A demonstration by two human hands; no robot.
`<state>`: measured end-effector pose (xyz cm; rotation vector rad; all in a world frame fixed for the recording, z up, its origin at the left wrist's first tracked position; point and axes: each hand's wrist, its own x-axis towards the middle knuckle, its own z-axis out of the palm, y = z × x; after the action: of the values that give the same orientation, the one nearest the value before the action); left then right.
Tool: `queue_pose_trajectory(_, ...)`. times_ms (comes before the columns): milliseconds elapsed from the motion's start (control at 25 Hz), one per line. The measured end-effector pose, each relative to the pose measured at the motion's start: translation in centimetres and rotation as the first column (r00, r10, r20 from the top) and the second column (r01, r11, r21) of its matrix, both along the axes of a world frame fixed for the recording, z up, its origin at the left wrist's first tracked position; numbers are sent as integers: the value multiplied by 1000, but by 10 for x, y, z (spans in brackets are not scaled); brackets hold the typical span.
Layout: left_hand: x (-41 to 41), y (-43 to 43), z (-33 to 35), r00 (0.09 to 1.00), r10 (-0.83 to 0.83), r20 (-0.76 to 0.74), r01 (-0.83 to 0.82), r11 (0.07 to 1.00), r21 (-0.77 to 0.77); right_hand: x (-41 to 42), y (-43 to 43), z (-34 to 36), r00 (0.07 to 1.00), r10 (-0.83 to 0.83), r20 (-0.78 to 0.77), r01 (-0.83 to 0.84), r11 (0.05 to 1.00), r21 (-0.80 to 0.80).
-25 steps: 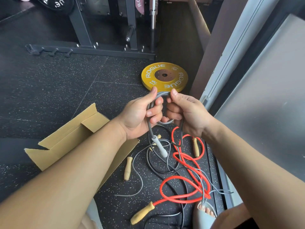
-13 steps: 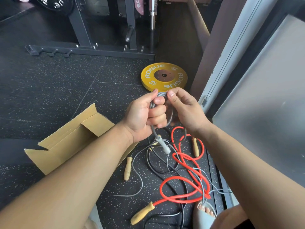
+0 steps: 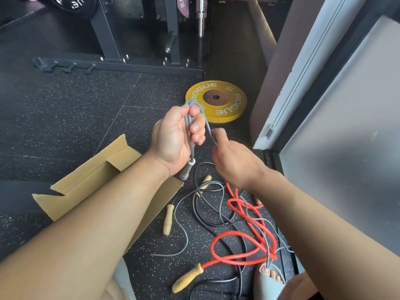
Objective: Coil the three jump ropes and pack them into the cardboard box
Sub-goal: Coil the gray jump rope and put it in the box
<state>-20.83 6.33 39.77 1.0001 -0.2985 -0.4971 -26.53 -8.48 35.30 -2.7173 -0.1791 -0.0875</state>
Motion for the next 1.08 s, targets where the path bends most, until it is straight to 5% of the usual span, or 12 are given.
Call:
queue_pose_trajectory(360, -2, 9, -6, 969, 78, 233, -129, 969, 212, -5, 21, 15, 997, 67, 28, -52, 924, -378)
queue_pose_trajectory(480, -7, 9, -3, 960, 75, 270, -159, 938, 307, -3, 23, 20, 991, 130, 35, -116, 956, -269)
queue_pose_trajectory(680, -3, 14, -9, 923, 3, 384, -219, 826, 519, -1, 17, 13, 924, 285, 255, -278, 958, -63)
queue_pose_trajectory(880, 0, 14, -6, 934, -63, 351, -141, 837, 528, -6, 17, 18, 796, 302, 525, -348, 937, -12)
queue_pose_trajectory(1080, -18, 12, 0, 910, -319, 264, 67, 743, 666, -9, 3, 33, 784, 265, 562, -376, 922, 90)
